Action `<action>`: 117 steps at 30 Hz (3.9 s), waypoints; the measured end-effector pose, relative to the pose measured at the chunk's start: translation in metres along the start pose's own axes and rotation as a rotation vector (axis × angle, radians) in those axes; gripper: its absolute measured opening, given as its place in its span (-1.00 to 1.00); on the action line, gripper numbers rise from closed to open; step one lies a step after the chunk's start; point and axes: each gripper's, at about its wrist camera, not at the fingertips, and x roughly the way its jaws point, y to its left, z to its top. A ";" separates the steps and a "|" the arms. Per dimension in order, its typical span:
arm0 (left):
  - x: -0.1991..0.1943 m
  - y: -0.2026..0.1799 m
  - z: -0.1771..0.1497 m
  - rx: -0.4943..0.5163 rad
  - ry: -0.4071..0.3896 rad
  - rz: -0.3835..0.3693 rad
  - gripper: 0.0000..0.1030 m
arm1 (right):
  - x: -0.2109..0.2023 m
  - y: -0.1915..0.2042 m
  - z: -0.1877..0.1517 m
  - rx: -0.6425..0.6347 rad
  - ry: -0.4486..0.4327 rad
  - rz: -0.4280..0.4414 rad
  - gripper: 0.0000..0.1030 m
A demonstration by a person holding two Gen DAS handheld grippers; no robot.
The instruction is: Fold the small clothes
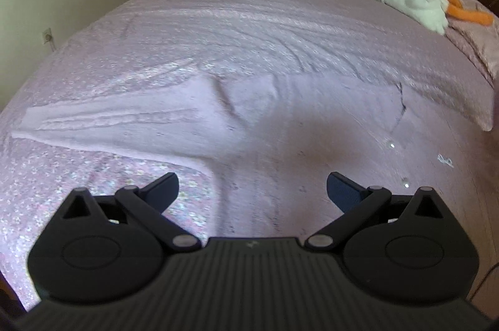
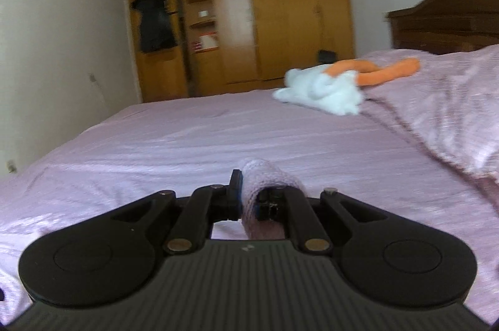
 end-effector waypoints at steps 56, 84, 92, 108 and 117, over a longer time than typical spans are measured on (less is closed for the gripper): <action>0.058 -0.152 -0.009 0.417 -0.094 -0.242 0.99 | -0.004 -0.032 -0.149 -0.014 0.240 -0.054 0.88; 0.092 -0.184 0.006 0.371 -0.167 -0.377 -0.82 | 0.009 -0.042 -0.174 -0.006 0.282 -0.063 0.99; 0.071 -0.107 0.034 0.127 -0.246 -0.252 -0.83 | 0.011 -0.043 -0.175 -0.008 0.281 -0.063 1.00; 0.099 -0.007 0.001 -0.009 -0.081 -0.009 -0.29 | 0.014 -0.042 -0.176 -0.025 0.286 -0.071 1.00; 0.097 0.002 0.008 -0.060 -0.079 -0.030 -0.13 | 0.000 -0.045 -0.150 0.042 0.157 -0.104 1.00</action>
